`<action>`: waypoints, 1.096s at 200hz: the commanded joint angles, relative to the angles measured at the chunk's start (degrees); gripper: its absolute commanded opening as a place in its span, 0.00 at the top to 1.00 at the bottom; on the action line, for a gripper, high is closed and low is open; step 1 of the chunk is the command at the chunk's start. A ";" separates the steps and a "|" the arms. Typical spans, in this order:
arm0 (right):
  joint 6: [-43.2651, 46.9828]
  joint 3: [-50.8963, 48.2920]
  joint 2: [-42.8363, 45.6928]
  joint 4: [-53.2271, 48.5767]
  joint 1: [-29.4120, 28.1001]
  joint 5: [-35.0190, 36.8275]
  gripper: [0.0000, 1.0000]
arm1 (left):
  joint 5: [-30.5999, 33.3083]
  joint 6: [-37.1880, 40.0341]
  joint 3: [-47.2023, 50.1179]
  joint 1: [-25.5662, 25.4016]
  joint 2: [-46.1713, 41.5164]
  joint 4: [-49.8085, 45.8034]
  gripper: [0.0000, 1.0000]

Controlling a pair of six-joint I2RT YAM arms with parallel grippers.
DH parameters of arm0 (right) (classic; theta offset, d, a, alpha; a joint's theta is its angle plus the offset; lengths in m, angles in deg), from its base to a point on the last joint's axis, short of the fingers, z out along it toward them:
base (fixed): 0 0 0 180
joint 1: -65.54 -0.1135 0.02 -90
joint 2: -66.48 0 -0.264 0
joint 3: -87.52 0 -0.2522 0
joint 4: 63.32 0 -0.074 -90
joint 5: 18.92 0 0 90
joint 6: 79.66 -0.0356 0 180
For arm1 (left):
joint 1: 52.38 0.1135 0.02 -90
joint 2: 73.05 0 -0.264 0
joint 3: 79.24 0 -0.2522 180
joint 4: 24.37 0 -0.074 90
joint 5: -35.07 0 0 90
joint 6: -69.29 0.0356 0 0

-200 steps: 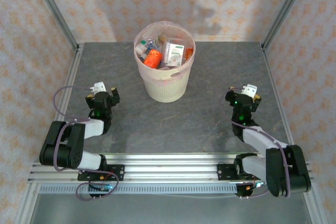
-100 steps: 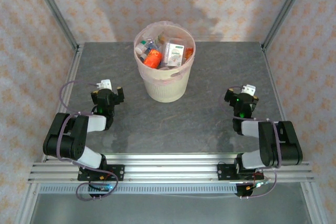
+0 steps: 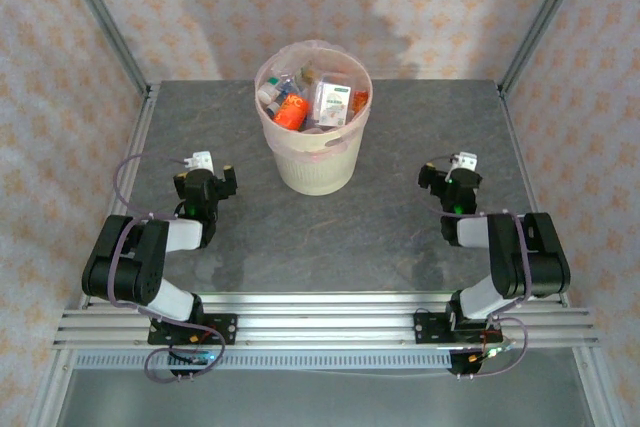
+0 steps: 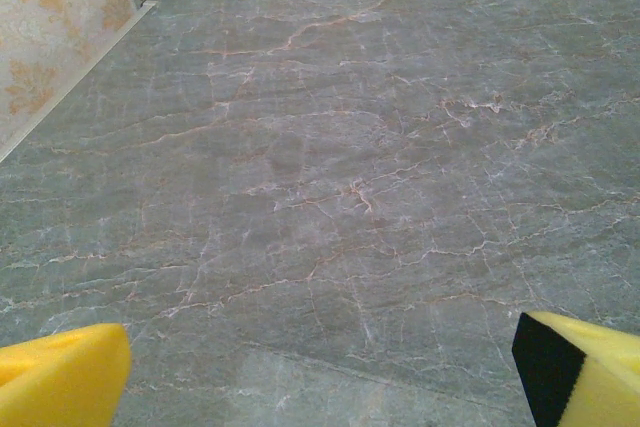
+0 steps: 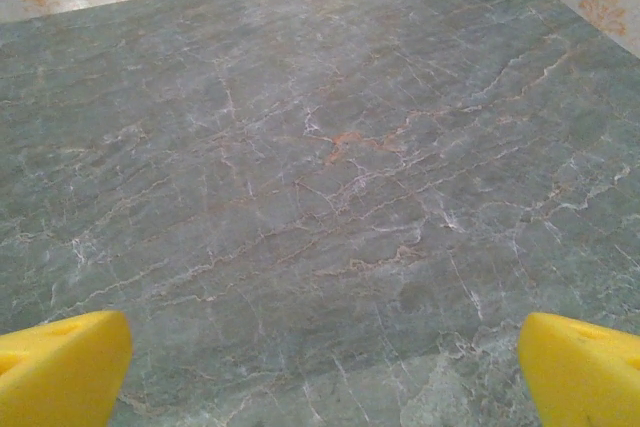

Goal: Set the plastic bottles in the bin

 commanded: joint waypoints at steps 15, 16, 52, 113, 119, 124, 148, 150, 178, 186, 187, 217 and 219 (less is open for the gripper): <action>-0.68 1.58 -0.50 -1.47 0.16 2.13 0.01 | 0.31 0.90 -1.12 -0.07 -0.35 0.46 0.00; -0.69 1.55 -0.51 -1.44 0.16 2.13 0.01 | 0.34 0.89 -1.12 -0.11 -0.35 0.44 0.00; -1.25 1.12 -0.37 -0.81 0.06 3.93 0.01 | 0.37 0.88 -1.12 -0.07 -0.35 0.42 0.00; -1.28 1.03 -0.30 -0.66 0.07 4.15 0.01 | 0.37 0.89 -1.12 -0.16 -0.39 0.46 0.00; -1.30 1.07 -0.30 -0.71 0.05 4.15 0.01 | 0.37 0.88 -1.12 -0.15 -0.37 0.42 0.00; -1.31 1.03 -0.33 -0.71 0.00 4.15 0.01 | 0.37 0.89 -1.12 -0.15 -0.35 0.43 0.00; -1.31 1.04 -0.30 -0.67 -0.04 4.15 0.01 | 0.37 0.91 -1.12 -0.16 -0.39 0.42 0.00; -1.31 1.00 -0.31 -0.68 -0.02 4.15 0.01 | 0.37 0.91 -1.12 -0.16 -0.36 0.42 0.00; -1.30 1.02 -0.28 -0.71 -0.01 4.15 0.01 | 0.45 0.92 -1.12 -0.16 -0.35 0.46 0.00; -1.29 1.06 -0.32 -0.71 -0.01 4.15 0.01 | 0.40 0.97 -1.12 -0.16 -0.35 0.42 0.00; -1.30 1.07 -0.33 -0.71 -0.01 4.15 0.01 | 0.38 0.93 -1.12 -0.16 -0.35 0.42 0.00; -1.31 0.99 -0.26 -0.71 -0.01 4.15 0.01 | 0.41 0.95 -1.12 -0.16 -0.35 0.42 0.00; -1.29 0.99 -0.27 -0.67 -0.04 4.17 0.01 | 0.45 0.92 -1.12 -0.14 -0.37 0.42 0.00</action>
